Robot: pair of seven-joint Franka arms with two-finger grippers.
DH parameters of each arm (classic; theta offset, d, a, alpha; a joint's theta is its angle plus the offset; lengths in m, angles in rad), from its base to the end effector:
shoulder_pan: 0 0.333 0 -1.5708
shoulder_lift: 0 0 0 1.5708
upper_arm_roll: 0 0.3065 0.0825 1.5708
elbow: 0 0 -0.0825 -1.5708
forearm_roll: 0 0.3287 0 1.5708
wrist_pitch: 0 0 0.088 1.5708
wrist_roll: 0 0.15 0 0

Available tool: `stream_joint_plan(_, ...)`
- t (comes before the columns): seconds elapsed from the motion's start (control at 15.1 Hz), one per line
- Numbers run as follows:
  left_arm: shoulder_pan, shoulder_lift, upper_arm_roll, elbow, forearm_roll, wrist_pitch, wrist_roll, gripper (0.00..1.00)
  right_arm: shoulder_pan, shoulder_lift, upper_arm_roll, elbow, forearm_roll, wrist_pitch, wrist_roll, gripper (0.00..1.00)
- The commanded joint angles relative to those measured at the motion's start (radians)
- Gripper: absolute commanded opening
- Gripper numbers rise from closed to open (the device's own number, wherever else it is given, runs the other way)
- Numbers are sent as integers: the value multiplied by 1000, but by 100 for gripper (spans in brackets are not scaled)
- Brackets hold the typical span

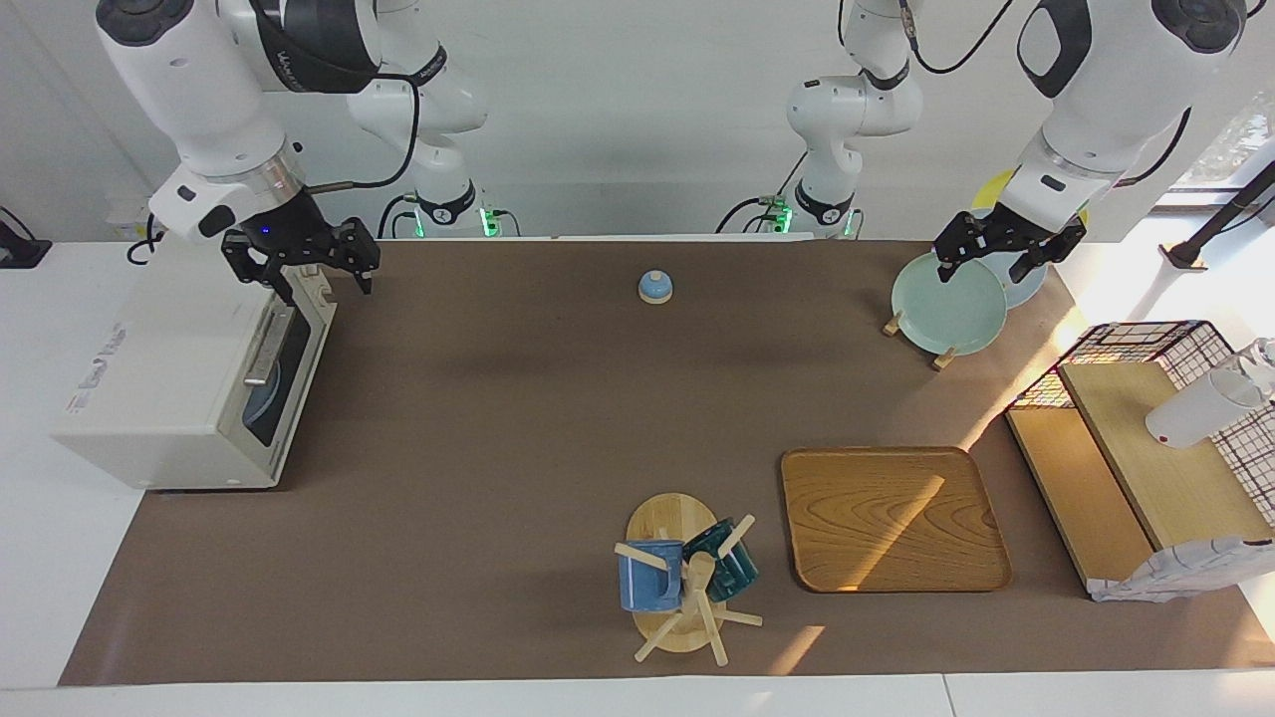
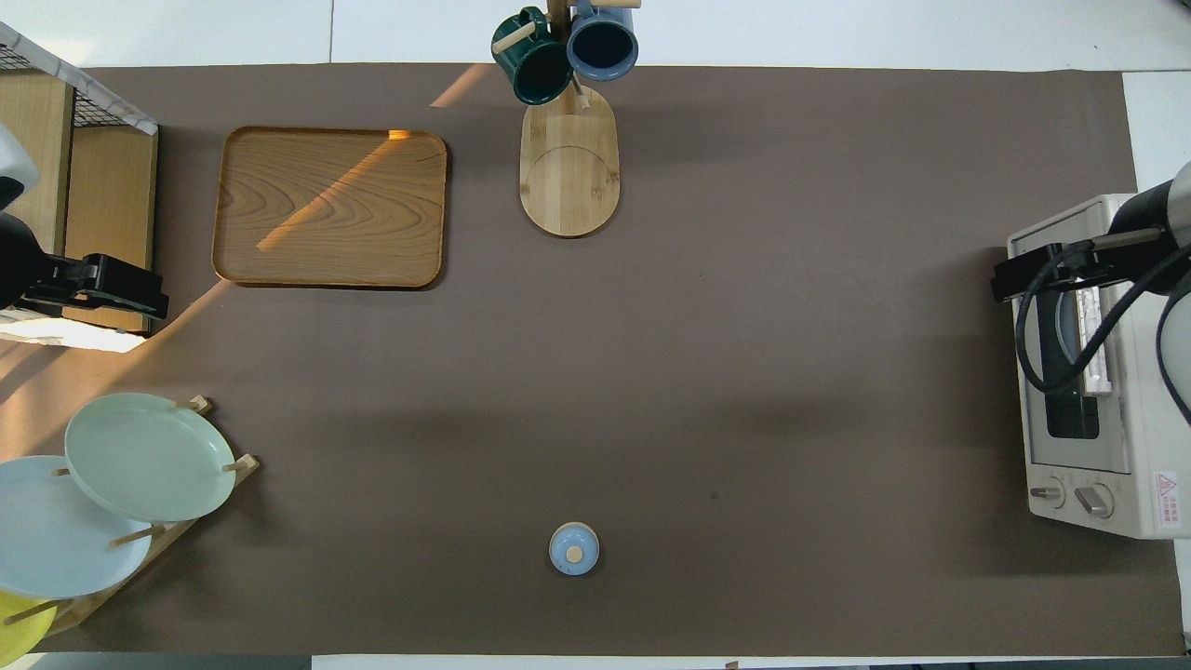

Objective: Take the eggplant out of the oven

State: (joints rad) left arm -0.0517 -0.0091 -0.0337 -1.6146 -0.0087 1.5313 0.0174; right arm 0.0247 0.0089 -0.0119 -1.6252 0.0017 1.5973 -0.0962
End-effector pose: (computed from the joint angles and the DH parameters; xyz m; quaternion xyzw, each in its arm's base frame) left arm 0.4858 -0.0430 0.5552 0.9980 -0.0513 -0.0372 0.0029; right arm 0.5009 0.0067 0.5472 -0.9983 -0.0544 0.0183 0.0016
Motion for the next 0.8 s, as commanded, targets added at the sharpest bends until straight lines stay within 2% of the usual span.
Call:
stream_joint_plan(0.0, 12, -5, -11, 4, 21, -6, 4, 100, 4, -4, -3, 4, 24, -7, 16, 100)
stream_joint_plan(0.27, 12, -5, -11, 4, 21, -6, 4, 100, 9, -30, -3, -4, 27, -2, 102, 100)
stream_joint_plan(0.6, 12, -5, -11, 4, 21, -6, 4, 100, 3, -41, 0, -21, 30, -33, 99, 100)
stream_joint_plan(0.66, 12, -5, -11, 4, 21, -6, 4, 100, 1, -43, 0, -33, 29, -10, 98, 95)
stream_joint_plan(0.73, 12, -5, -11, 4, 21, -5, 4, 100, 1, -44, 0, -36, 29, 21, 98, 47)
